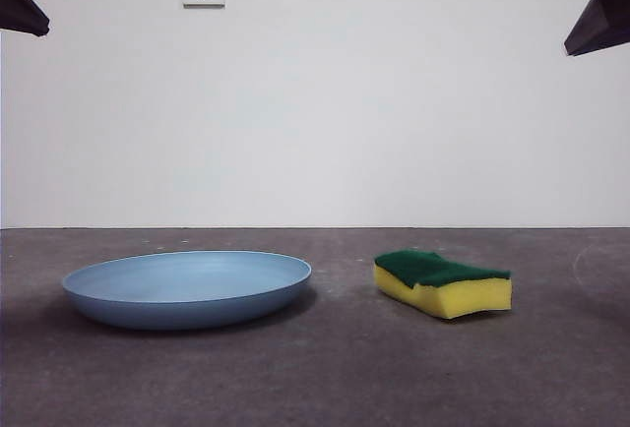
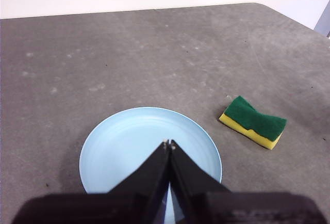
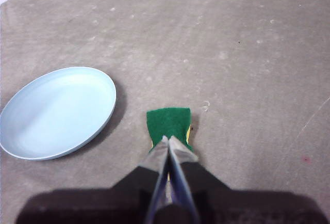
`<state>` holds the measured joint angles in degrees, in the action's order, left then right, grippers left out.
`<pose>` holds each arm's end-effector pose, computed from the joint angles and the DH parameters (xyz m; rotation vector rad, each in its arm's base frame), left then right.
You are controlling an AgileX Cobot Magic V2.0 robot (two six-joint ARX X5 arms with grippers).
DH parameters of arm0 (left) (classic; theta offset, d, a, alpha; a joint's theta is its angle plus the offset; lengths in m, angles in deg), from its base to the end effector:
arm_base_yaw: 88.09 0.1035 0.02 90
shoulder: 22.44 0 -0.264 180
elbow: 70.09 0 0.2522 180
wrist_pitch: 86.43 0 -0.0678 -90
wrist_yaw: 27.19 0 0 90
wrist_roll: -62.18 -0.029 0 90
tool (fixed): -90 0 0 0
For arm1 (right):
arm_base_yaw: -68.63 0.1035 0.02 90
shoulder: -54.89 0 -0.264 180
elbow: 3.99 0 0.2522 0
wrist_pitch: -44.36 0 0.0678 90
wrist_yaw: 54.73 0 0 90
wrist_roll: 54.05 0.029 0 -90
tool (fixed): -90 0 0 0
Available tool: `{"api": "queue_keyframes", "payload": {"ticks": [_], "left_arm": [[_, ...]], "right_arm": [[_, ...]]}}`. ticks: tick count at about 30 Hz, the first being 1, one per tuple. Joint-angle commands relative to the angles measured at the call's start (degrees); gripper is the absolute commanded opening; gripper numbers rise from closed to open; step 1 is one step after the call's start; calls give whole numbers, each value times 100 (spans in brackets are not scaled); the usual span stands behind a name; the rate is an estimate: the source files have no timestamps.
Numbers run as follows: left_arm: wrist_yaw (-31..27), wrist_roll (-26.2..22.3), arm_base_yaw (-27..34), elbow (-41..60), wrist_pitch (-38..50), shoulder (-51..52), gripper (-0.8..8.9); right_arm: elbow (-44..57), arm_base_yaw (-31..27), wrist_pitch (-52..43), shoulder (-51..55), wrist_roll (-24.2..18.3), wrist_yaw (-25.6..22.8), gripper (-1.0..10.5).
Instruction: Pick up the plate,pick up the cloth,clean the plate with the cloth
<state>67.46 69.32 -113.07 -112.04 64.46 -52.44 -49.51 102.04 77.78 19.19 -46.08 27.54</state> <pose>0.1173 -0.0572 0.2592 -0.0675 0.3295 -0.4937 0.1212 0.0753 0.2619 -0.0109 0.4182 0.4133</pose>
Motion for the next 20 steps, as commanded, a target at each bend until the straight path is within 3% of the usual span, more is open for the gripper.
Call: {"api": "queue_keyframes", "payload": {"ticks": [1,6,13,20], "left_arm": [[-107,-339,-7,13,35,44,-4],[-254,-1054,455,33,81,380,-4],[184,-1034,1611,627,160,1283,-4],[175,-1034,2164,1620,529,2103,-4]], "right_arm": [[11,9,-46,13,57,-15,1],[11,4,-35,13,57,-11,1],[11,4,-35,13,57,-13,1],[11,4,-35,13,57,-15,1]]}}
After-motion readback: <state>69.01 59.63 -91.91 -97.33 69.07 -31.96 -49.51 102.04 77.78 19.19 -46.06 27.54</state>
